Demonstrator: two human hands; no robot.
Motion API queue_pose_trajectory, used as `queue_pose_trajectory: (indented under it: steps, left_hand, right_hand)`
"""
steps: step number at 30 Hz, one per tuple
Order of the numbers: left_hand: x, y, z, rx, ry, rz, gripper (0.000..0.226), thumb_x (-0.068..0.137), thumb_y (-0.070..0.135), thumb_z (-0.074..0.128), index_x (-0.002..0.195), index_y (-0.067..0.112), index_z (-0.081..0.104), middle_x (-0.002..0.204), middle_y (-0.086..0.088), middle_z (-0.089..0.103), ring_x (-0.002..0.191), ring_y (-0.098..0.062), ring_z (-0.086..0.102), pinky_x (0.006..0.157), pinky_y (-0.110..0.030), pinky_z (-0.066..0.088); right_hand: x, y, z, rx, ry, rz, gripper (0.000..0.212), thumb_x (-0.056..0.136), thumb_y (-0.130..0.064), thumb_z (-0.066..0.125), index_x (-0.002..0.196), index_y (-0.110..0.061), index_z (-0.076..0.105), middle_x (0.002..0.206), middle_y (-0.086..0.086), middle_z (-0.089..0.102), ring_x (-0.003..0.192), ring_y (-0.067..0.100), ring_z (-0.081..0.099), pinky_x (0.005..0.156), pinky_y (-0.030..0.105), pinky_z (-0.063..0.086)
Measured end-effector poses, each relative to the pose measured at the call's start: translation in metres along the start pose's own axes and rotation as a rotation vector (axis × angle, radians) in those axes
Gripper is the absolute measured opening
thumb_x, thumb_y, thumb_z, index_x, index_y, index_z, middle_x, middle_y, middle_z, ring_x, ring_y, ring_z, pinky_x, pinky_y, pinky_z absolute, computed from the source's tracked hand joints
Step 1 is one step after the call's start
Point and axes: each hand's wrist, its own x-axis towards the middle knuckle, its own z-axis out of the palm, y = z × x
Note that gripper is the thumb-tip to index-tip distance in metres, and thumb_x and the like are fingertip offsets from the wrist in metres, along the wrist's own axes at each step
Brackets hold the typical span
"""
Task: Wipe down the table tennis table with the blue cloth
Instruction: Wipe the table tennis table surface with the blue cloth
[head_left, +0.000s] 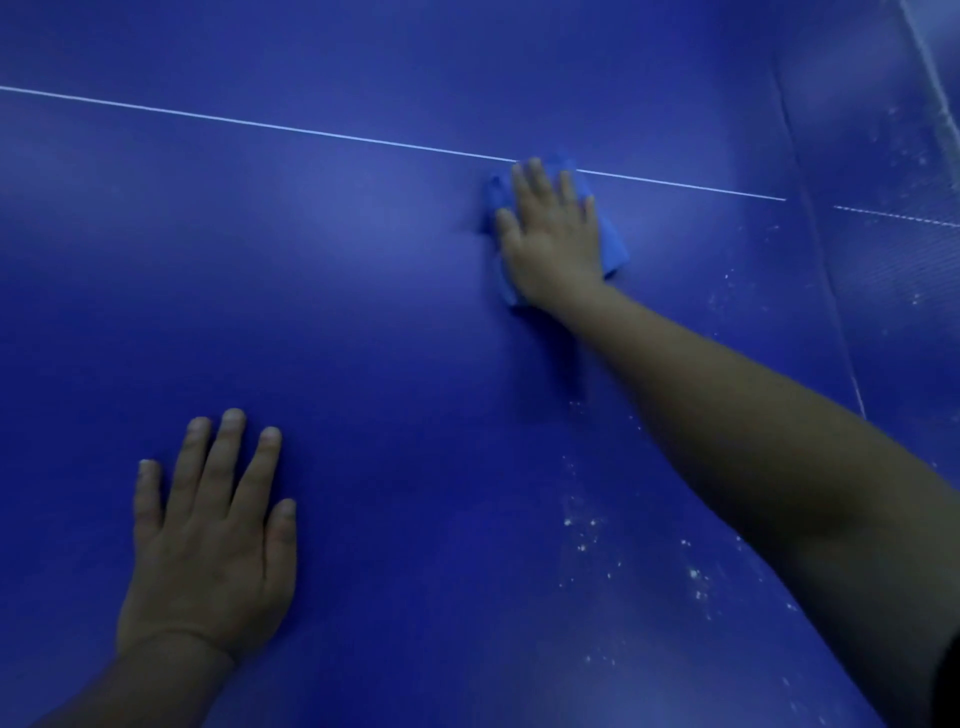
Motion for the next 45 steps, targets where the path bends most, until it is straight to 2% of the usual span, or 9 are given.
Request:
queue_pose_trajectory:
  steps: [4, 7, 15, 21, 24, 31, 33, 40, 45]
  left_hand:
    - [0.0, 0.001, 0.0, -0.011, 0.007, 0.001, 0.064, 0.097, 0.041, 0.029, 0.152, 0.011, 0.037, 0.164, -0.01, 0.024, 0.154, -0.028, 0.012, 0.122, -0.05, -0.003]
    - [-0.001, 0.001, 0.0, -0.02, 0.003, -0.002, 0.064, 0.097, 0.041, 0.028, 0.153, 0.012, 0.036, 0.165, -0.009, 0.022, 0.155, -0.026, 0.009, 0.123, -0.052, -0.002]
    - [0.0, 0.002, 0.0, -0.022, 0.022, 0.003, 0.064, 0.097, 0.041, 0.027, 0.153, 0.01, 0.038, 0.164, -0.012, 0.025, 0.154, -0.03, 0.013, 0.122, -0.06, 0.007]
    - [0.0, 0.001, 0.0, 0.01, 0.016, 0.008, 0.065, 0.098, 0.042, 0.025, 0.154, 0.01, 0.035, 0.165, -0.012, 0.023, 0.154, -0.03, 0.012, 0.122, -0.059, 0.006]
    - [0.0, 0.001, 0.0, 0.017, 0.022, 0.009, 0.065, 0.098, 0.042, 0.024, 0.154, 0.01, 0.036, 0.164, -0.013, 0.023, 0.154, -0.031, 0.013, 0.122, -0.059, 0.006]
    - [-0.001, 0.001, 0.0, -0.028, 0.026, 0.002, 0.065, 0.098, 0.043, 0.023, 0.154, 0.011, 0.036, 0.165, -0.011, 0.022, 0.154, -0.028, 0.011, 0.123, -0.057, 0.003]
    - [-0.001, 0.001, 0.0, -0.026, 0.034, 0.001, 0.065, 0.099, 0.043, 0.023, 0.154, 0.012, 0.036, 0.165, -0.01, 0.022, 0.154, -0.028, 0.011, 0.123, -0.057, 0.004]
    - [-0.001, 0.002, 0.0, -0.031, 0.039, 0.001, 0.065, 0.098, 0.044, 0.023, 0.154, 0.013, 0.035, 0.166, -0.01, 0.022, 0.154, -0.028, 0.011, 0.123, -0.057, 0.004]
    - [-0.001, 0.001, 0.001, -0.052, 0.046, -0.002, 0.067, 0.097, 0.045, 0.024, 0.154, 0.013, 0.036, 0.165, -0.01, 0.024, 0.154, -0.028, 0.012, 0.122, -0.054, 0.001]
  right_hand:
    - [0.027, 0.098, -0.017, 0.039, 0.035, 0.369, 0.061, 0.105, -0.048, 0.025, 0.161, -0.024, 0.015, 0.168, -0.003, 0.009, 0.154, 0.03, 0.006, 0.123, 0.053, 0.006]
    - [-0.01, 0.113, -0.013, 0.09, 0.03, 0.362, 0.062, 0.104, -0.048, 0.026, 0.16, -0.026, 0.015, 0.168, -0.005, 0.008, 0.154, 0.027, 0.004, 0.123, 0.053, 0.003]
    - [-0.183, 0.085, 0.01, 0.03, -0.073, -0.45, 0.062, 0.098, -0.048, 0.034, 0.154, -0.024, 0.033, 0.163, -0.001, 0.026, 0.151, 0.032, 0.02, 0.12, 0.055, 0.012]
    - [-0.036, 0.096, -0.01, 0.002, -0.003, -0.027, 0.07, 0.096, -0.054, 0.018, 0.159, -0.024, 0.023, 0.167, -0.001, 0.017, 0.154, 0.029, 0.011, 0.12, 0.053, 0.009]
    - [-0.063, 0.071, -0.002, -0.005, -0.008, -0.241, 0.073, 0.093, -0.057, 0.019, 0.158, -0.023, 0.027, 0.165, 0.002, 0.022, 0.153, 0.032, 0.016, 0.12, 0.057, 0.014]
    - [-0.258, 0.086, 0.005, -0.112, -0.262, -1.297, 0.056, 0.104, -0.052, 0.032, 0.155, -0.029, 0.034, 0.164, -0.001, 0.025, 0.153, 0.034, 0.013, 0.12, 0.059, 0.013]
    - [-0.215, 0.096, 0.003, -0.143, -0.237, -1.245, 0.056, 0.104, -0.054, 0.027, 0.154, -0.029, 0.034, 0.163, 0.0, 0.026, 0.153, 0.033, 0.016, 0.121, 0.055, 0.011]
    - [-0.101, 0.032, 0.004, 0.026, 0.006, -0.362, 0.069, 0.094, -0.057, 0.021, 0.156, -0.029, 0.032, 0.164, -0.002, 0.026, 0.152, 0.031, 0.018, 0.12, 0.058, 0.013]
    - [-0.275, 0.0, 0.025, -0.042, -0.116, -1.046, 0.056, 0.1, -0.051, 0.035, 0.15, -0.028, 0.044, 0.161, 0.001, 0.034, 0.151, 0.036, 0.021, 0.119, 0.06, 0.013]
